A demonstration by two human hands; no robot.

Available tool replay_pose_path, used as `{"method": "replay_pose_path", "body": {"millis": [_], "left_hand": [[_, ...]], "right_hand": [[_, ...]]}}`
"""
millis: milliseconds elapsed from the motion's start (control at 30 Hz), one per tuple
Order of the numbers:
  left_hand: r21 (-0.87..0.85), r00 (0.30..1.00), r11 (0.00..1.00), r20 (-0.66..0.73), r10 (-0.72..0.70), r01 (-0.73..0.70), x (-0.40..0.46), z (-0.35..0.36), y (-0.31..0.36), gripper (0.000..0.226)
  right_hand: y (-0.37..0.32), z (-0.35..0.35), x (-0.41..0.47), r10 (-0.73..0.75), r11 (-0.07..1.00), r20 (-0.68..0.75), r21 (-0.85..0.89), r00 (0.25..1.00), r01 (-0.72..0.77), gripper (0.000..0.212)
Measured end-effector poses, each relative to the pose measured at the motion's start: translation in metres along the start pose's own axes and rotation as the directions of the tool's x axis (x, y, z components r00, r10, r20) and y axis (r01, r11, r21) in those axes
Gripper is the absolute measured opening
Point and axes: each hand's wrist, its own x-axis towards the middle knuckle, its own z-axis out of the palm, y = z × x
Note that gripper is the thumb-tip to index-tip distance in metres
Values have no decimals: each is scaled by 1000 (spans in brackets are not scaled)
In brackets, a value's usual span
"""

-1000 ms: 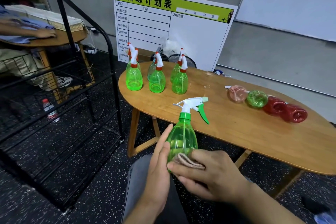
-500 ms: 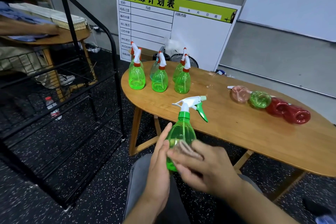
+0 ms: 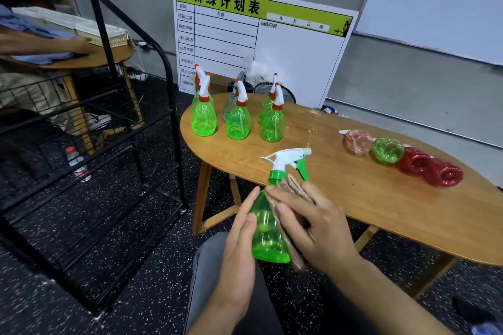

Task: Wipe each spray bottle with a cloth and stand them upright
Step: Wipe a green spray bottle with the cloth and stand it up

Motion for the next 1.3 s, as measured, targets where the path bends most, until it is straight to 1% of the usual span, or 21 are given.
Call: {"method": "replay_pose_path", "body": {"millis": [67,133,167,200,267,333,367,467,533,600,667,733,833,900,967,1000,1067,1133,1233,1300], "left_hand": [[-5,1000,1000,-6,-17,17,-1,0,2,43],[-34,1000,999,3,-25,26,-1,-1,4,44],[-53,1000,998,1,-23,23,-2,-1,5,45],[-65,1000,998,0,-21,21,-2,0,7,48],[-69,1000,997,-2,-24,24,-2,2,9,49],[-64,999,997,-8,-33,33,-2,4,9,45],[-59,999,998,-15,-36,35,-2,4,8,44],[-49,999,998,-21,-32,31,-2,5,8,43],[-30,1000,999,-7,-16,16,-3,5,9,53],[-17,1000,1000,10,1,-1,-3,4,8,61],[0,999,1000,17,30,-30,-4,3,6,67],[-1,999,999,22,40,-40,-4,3,7,70],[-68,999,998,36,20,-18,-4,3,9,66],[-104,999,995,43,-3,7,-5,4,11,63],[-119,998,992,52,-28,34,-6,5,12,54],[-119,997,992,69,-38,47,-6,6,12,50],[-108,994,992,95,-56,67,-7,8,12,51],[-87,994,995,102,-44,53,-7,8,11,52],[-46,997,999,78,-16,20,-5,6,9,51],[-29,998,1000,59,-4,6,-4,5,7,47]], "right_hand": [[-6,2,-16,-141,990,57,2,988,141,30],[-9,3,-30,-311,948,124,-31,942,317,29],[-9,2,-34,-372,922,148,-52,916,383,28],[-9,1,-37,-409,903,160,-75,899,424,28],[-9,-2,-34,-429,889,155,-101,890,446,27],[-8,-3,-29,-393,910,111,-95,913,403,26],[-7,-3,-26,-351,930,76,-91,933,357,26],[-4,-1,-11,-137,989,-24,-50,990,136,30],[-3,1,-2,-8,1000,-50,-6,999,8,30],[-3,3,0,63,992,-55,108,996,-57,30],[-3,3,-6,119,958,-83,271,990,-92,30],[-1,2,-18,227,893,-108,420,968,-163,30],[-2,4,-32,437,760,-94,571,894,-311,34],[-3,4,-33,527,680,-66,631,847,-373,28],[-3,2,-28,565,610,-34,690,824,-390,18],[-3,1,-26,564,602,-27,698,825,-388,19],[-4,-2,-20,516,658,-25,651,856,-378,26],[-4,-3,-16,467,718,6,582,884,-382,29],[-6,0,-12,424,800,22,459,905,-386,32],[-9,5,-14,362,859,17,382,932,-340,33]]}}
